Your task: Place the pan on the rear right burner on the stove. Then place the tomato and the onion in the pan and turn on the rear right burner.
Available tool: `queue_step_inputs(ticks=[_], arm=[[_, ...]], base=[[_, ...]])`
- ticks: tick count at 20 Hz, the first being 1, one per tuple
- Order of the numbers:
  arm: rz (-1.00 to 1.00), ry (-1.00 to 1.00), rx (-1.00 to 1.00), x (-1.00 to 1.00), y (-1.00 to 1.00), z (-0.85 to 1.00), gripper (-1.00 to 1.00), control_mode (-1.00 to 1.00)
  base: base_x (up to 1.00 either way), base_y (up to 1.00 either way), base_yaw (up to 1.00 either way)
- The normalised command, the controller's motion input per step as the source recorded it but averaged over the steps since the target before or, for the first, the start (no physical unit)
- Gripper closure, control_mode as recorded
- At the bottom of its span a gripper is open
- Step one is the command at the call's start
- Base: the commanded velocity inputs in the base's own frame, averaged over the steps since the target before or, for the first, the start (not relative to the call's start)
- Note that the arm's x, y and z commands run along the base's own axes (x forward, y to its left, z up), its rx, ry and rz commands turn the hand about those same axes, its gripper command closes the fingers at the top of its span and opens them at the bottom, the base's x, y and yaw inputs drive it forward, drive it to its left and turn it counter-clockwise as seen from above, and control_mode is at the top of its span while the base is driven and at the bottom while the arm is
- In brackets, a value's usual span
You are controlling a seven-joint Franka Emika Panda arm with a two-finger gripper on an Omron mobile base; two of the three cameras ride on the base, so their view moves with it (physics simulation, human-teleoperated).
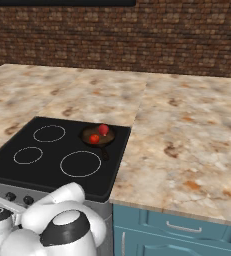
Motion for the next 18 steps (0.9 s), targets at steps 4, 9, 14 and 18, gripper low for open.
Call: queue_step_inputs(ticks=[4, 9, 14, 18], arm=[[0.0, 0.02, 0.0, 0.08, 0.0, -0.08, -1.0, -1.0], [0.0, 0.0, 0.0, 0.11, 0.0, -0.06, -1.0, -1.0], [0.0, 0.01, 0.0, 0.15, 0.0, -0.08, -1.0, -1.0], [0.0, 0.01, 0.0, 0.12, 0.0, -0.11, -1.0, -1.0]], base=[[0.0, 0.0, 0.0], [0.0, 0.0, 0.0], [0.0, 0.0, 0.0], [0.0, 0.0, 0.0]])
